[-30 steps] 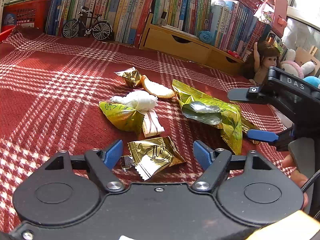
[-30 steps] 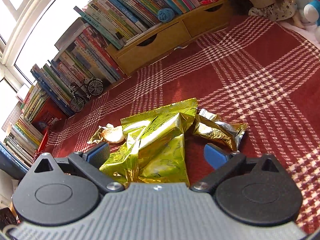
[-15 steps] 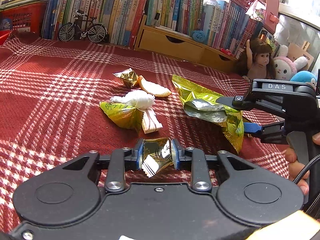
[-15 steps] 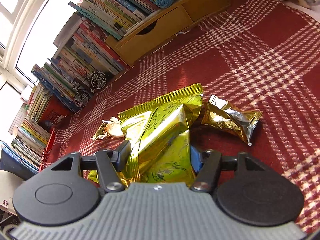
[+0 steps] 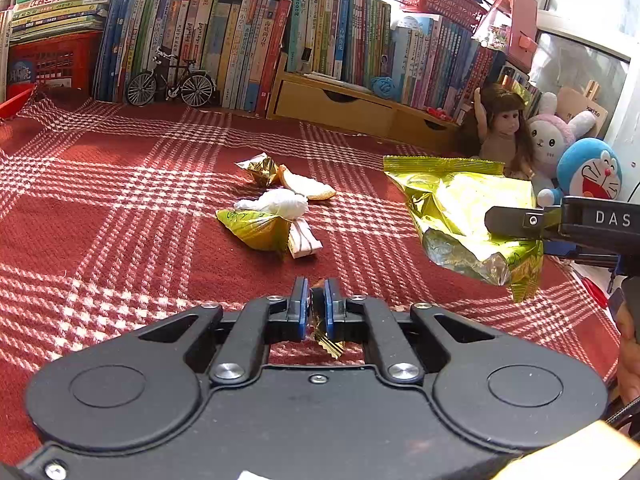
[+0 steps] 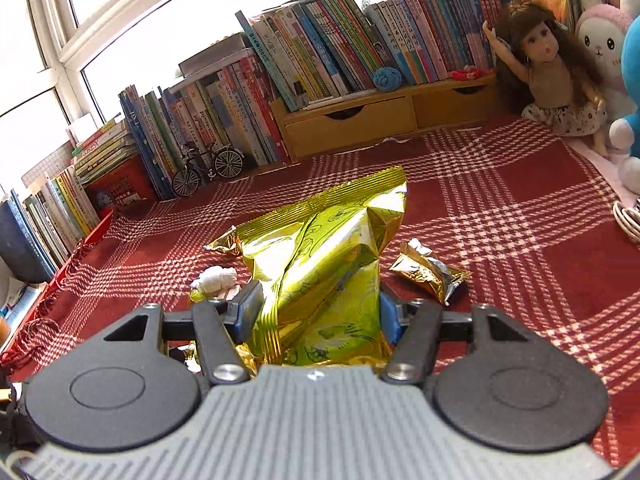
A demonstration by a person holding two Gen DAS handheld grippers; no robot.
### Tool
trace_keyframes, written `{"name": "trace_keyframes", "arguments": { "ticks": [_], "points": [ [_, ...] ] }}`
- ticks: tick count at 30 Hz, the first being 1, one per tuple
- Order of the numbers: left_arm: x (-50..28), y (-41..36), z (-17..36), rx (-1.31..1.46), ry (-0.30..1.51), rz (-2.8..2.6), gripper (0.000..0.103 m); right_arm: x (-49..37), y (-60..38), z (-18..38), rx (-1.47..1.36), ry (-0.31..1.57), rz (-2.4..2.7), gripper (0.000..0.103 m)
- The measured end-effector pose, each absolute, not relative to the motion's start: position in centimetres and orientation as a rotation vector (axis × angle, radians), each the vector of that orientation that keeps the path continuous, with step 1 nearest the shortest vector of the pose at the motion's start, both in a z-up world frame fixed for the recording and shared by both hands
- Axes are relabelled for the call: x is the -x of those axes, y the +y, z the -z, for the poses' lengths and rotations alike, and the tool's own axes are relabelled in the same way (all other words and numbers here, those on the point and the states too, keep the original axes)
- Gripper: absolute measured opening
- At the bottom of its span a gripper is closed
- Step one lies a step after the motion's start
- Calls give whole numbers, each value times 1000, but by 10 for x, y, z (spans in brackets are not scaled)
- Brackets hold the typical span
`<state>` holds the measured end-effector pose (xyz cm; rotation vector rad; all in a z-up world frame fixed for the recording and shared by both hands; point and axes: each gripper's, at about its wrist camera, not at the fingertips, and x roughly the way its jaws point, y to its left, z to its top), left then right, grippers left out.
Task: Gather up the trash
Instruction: 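Grasp the gold foil packet with the left tool while the right tool grasps the large gold bag, then carry the gold packet and gold bag down to the black trash bin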
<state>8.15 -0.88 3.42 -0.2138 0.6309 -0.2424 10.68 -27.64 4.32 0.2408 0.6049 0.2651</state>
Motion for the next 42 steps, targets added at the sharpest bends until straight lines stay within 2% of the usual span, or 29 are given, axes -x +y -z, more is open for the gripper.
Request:
{"name": "trace_keyframes", "arguments": {
  "ticks": [3, 4, 6, 7, 17, 22, 24, 26, 27, 42],
  "points": [
    [-67, -7, -39, 208, 624, 272, 9, -91, -276, -46, -195, 587, -269, 64],
    [-61, -7, -41, 205, 623, 288, 13, -86, -276, -47, -180, 585, -272, 64],
    [-52, -5, -41, 197, 622, 298, 33, -79, -275, -47, -150, 583, -272, 65],
    [-47, -4, -41, 183, 622, 299, 49, -76, -275, -46, -135, 582, -266, 65],
    [-28, -19, -33, 12, 614, 333, 62, -61, -277, -32, -88, 601, -249, 66],
    [-38, -33, -23, -8, 631, 333, 62, -52, -272, -26, -42, 606, -255, 66],
    [-44, -37, -18, -11, 642, 325, 55, -48, -271, -25, -20, 605, -258, 67],
    [-50, -40, -12, -11, 673, 319, 33, -45, -271, -25, -9, 609, -263, 67],
    [-52, -40, -9, -8, 687, 319, 29, -44, -271, -25, -7, 610, -264, 67],
    [-3, -33, -34, 3, 612, 349, 28, -17, -274, -24, -27, 614, -309, 67]
  ]
}}
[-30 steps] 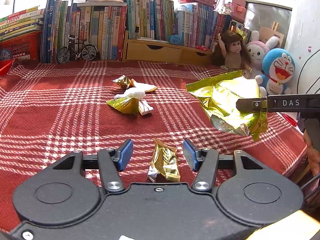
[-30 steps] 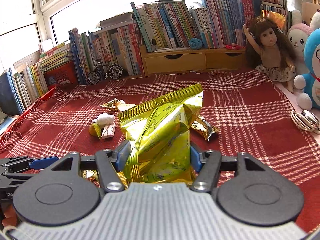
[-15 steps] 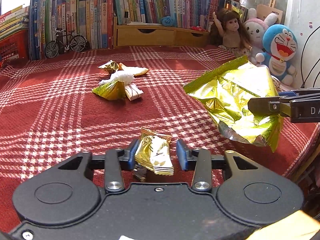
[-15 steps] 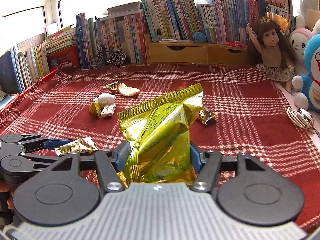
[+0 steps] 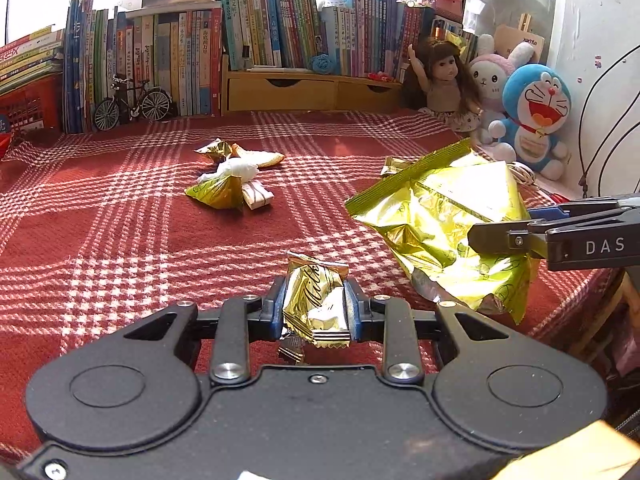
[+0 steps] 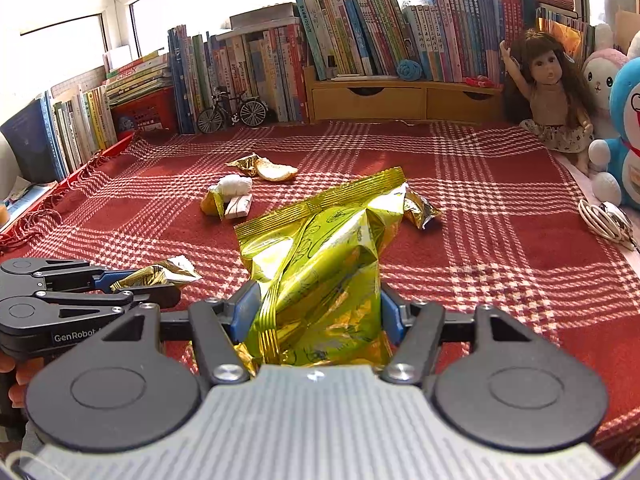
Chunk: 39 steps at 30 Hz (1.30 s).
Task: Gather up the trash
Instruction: 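Carry the gold packet and gold bag down to the black trash bin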
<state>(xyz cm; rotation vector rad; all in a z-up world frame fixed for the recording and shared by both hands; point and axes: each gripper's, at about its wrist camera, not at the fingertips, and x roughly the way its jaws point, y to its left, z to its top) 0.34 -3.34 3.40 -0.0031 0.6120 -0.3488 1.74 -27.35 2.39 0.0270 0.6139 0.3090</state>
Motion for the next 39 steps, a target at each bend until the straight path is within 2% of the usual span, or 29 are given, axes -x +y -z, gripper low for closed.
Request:
{"name": "trace_keyframes", "arguments": {
  "ticks": [19, 39],
  "points": [
    [99, -35, -54, -113, 515, 398, 28, 33, -261, -25, 19, 625, -370, 67],
    [158, -34, -34, -168, 605, 460, 28, 79, -245, -5, 95, 726, -440, 66]
  ]
}}
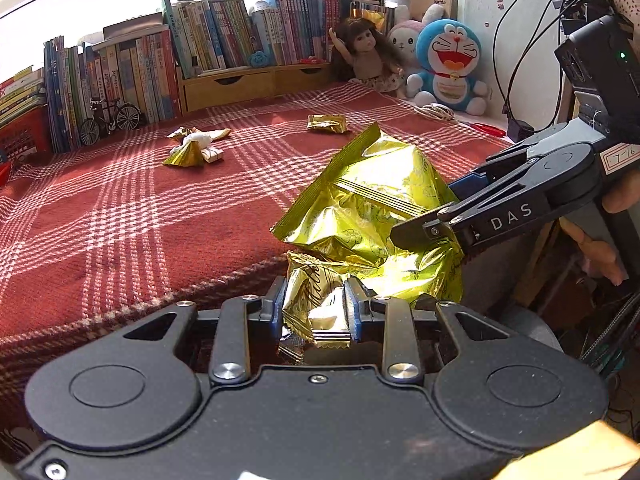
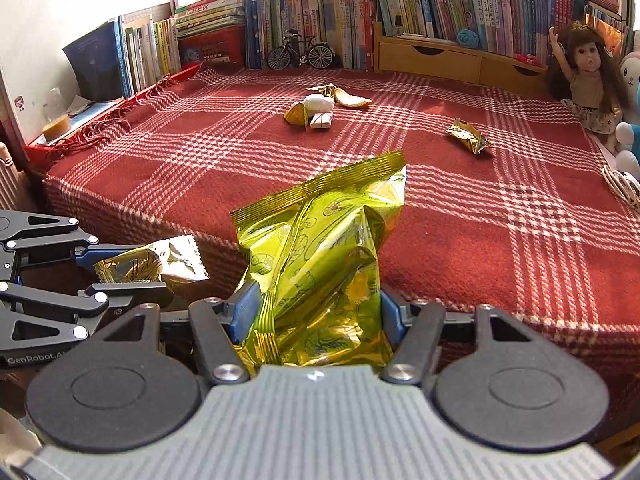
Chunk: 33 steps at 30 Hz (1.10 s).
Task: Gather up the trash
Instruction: 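Carry the gold packet and gold bag down to the black trash bin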
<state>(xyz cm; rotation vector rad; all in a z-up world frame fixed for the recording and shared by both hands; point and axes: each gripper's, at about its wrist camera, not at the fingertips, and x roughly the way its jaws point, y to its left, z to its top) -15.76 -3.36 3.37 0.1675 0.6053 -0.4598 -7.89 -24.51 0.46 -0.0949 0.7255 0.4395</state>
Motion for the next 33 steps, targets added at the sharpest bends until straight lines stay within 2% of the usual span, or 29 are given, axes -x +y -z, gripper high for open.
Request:
{"name": "trace_keyframes", "arguments": {
  "ticks": [13, 33],
  "points": [
    [159, -24, -6, -139, 746, 466, 28, 95, -231, 22, 144, 872, -501, 65],
    [104, -5, 104, 44, 1251, 392, 28, 66, -166, 123, 401, 1294, -599, 65]
  ]
}}
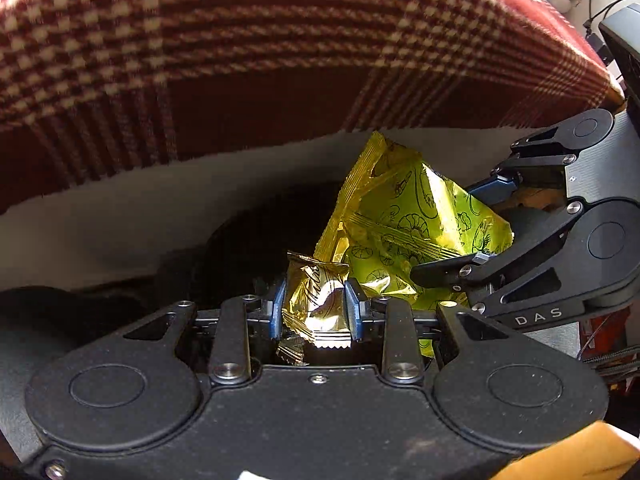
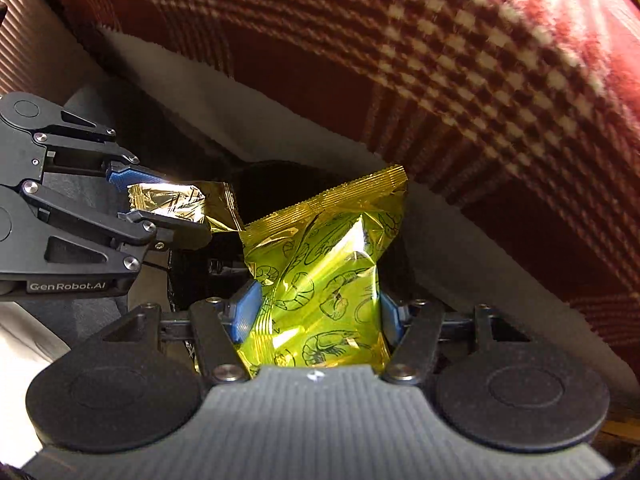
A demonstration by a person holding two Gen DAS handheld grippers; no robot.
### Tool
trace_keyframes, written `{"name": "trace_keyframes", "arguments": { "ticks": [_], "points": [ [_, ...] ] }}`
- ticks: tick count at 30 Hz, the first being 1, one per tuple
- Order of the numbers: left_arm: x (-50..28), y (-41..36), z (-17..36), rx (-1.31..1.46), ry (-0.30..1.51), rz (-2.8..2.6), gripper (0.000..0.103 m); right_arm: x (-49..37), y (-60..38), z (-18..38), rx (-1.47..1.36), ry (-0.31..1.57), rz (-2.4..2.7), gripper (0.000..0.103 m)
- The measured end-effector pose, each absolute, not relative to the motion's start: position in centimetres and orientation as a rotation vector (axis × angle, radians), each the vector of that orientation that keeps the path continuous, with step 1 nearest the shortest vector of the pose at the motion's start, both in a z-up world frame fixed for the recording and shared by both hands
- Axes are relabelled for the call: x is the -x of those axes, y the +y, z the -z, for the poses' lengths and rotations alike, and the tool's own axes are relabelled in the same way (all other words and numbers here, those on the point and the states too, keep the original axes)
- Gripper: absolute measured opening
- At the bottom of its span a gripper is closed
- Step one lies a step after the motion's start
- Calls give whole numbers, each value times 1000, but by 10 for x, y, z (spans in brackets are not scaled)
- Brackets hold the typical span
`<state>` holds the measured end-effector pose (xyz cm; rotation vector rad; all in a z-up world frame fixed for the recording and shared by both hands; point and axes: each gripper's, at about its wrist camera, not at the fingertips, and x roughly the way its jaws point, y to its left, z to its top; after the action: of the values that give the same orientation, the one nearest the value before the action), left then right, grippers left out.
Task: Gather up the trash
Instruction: 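Carry the gold packet and gold bag down to the black trash bin, then open both tools to drop the packet and bag into the bin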
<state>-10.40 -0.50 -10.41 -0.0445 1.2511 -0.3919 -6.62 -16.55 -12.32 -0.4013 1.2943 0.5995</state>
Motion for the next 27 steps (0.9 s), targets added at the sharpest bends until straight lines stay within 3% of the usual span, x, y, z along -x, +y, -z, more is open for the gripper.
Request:
{"name": "trace_keyframes", "arguments": {
  "ticks": [10, 27],
  "points": [
    [90, -12, 141, 24, 1359, 348, 29, 54, -154, 157, 390, 1378, -590, 72],
    [79, -20, 167, 7, 1414, 322, 29, 36, -158, 172, 332, 1423, -562, 73]
  ]
}}
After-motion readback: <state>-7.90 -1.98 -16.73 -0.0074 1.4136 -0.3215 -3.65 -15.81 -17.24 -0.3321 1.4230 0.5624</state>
